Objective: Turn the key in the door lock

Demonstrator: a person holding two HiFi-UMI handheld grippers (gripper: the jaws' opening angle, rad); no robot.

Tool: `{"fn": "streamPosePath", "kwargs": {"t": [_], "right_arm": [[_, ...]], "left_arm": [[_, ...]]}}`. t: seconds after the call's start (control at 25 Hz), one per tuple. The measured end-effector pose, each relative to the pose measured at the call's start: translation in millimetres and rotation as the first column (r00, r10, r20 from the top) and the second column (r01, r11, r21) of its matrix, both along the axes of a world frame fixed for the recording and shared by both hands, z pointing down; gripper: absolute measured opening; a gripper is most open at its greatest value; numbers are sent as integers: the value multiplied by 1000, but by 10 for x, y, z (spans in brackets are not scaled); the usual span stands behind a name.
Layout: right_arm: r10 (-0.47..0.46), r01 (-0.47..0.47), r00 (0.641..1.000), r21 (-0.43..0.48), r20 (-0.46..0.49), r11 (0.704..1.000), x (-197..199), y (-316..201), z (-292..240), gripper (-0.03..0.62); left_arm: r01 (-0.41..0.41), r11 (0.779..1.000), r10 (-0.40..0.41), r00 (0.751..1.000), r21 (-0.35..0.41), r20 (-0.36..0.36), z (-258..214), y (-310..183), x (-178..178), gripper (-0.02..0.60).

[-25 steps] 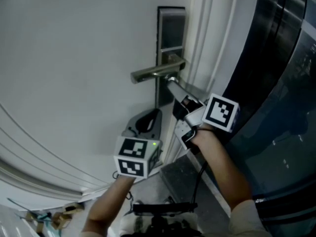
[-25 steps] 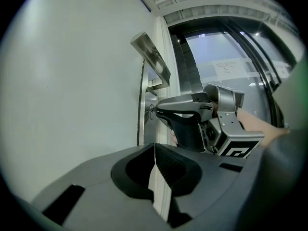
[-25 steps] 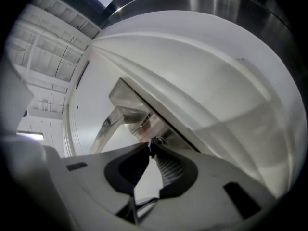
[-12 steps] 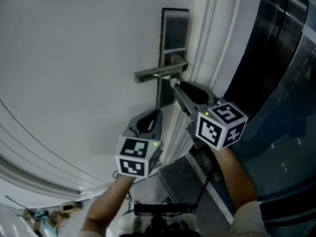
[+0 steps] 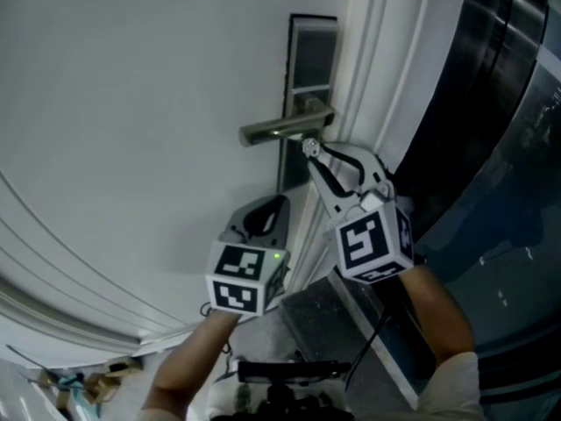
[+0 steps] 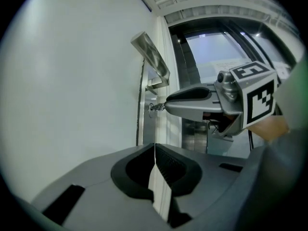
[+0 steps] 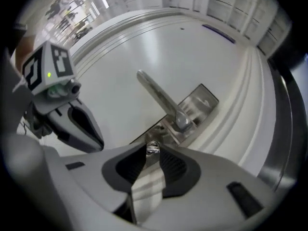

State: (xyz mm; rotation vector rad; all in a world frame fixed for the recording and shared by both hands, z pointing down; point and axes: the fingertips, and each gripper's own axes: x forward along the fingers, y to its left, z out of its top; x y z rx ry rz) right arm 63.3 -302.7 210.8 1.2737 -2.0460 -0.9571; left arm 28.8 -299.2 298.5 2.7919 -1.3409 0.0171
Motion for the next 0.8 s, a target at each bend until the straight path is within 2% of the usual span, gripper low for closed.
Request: {"fn": "streamPosePath", "kwargs": {"t": [0.16,0.24,0.36,0.44,0.64,0.8], "right_arm": [[50,-23,970,114,-239,993,-21,-6,69,100],[85,-27,933,168,-351,985,-26,-24,124,100],[148,-17,853,258,-500,966,-46,-53,182,101],[173,-9,819,290,-547,957,-58,-71,199,101],[216,-6,764,329,-607,944,-58,-89,218,101],[247,9,720,365,-649,931,-82,-138,239,134]], "left_arm": [[0,1000,0,1000,0,-1,4,4,1,21],[-1,1000,1,1000,-1,-1,7,3,4,21],[0,1000,0,1000,0,-5,-6,-1,2,21],[1,1000,-1,1000,1,-8,-15,-3,1,21],[0,1000,0,1000,4,-10,-14,13,-12,21],[6,1000,-6,1000,1,-13,-7,6,-34,21]]}}
